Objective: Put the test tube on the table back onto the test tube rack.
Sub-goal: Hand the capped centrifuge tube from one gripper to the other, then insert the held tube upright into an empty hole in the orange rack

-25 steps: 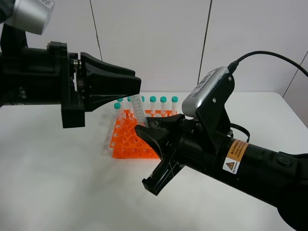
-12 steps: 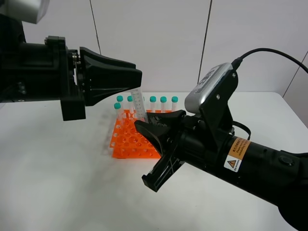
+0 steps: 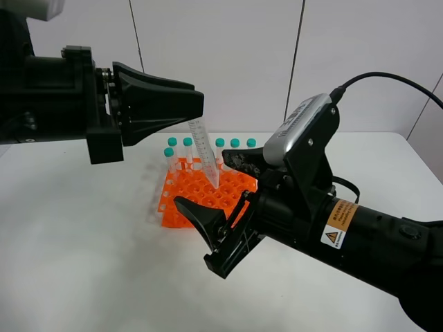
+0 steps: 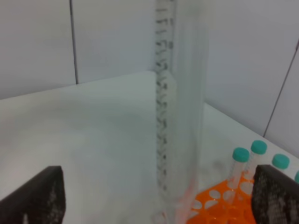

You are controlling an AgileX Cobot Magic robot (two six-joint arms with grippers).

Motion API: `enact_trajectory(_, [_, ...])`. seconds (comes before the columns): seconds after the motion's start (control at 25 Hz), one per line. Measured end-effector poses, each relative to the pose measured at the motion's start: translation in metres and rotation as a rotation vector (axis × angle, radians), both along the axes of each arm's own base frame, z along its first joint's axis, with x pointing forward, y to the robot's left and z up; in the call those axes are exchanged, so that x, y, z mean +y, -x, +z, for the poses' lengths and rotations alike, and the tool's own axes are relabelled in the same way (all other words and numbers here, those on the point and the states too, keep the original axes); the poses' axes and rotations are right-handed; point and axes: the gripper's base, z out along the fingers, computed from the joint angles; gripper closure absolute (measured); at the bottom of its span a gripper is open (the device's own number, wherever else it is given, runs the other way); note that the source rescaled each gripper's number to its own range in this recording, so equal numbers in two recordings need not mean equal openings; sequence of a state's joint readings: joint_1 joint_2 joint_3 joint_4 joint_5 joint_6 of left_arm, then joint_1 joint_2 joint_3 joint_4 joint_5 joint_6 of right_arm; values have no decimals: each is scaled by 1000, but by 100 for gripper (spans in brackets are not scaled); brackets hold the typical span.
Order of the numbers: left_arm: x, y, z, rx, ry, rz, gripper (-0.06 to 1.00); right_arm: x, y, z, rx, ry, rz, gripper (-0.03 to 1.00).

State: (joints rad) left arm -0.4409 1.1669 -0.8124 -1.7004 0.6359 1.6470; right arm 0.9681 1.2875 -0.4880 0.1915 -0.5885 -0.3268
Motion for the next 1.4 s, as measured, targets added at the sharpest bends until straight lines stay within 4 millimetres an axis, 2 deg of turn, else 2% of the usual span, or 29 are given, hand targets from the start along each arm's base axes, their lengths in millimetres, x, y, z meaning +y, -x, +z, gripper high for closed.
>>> enact_trajectory(0.36, [4, -7, -2, 1, -27, 89, 94, -4, 0, -11, 93, 86, -33, -3])
enact_trajectory(0.52, [5, -8, -3, 1, -32, 106, 94, -12, -1, -8, 121, 102, -65, -3])
enact_trajectory(0.76, [6, -8, -3, 1, -33, 109, 94, -46, -23, 0, 131, 108, -244, -3])
enact_trajectory(0.96, [6, -8, -3, 1, -33, 109, 94, -69, -39, -6, 212, 142, -348, -3])
enact_trajectory(1.16, [6, -8, -3, 1, -33, 109, 94, -91, -51, -10, 259, 150, -441, 3])
enact_trajectory(1.4, [6, -8, -3, 1, -33, 109, 94, -128, -67, -10, 270, 140, -612, 3])
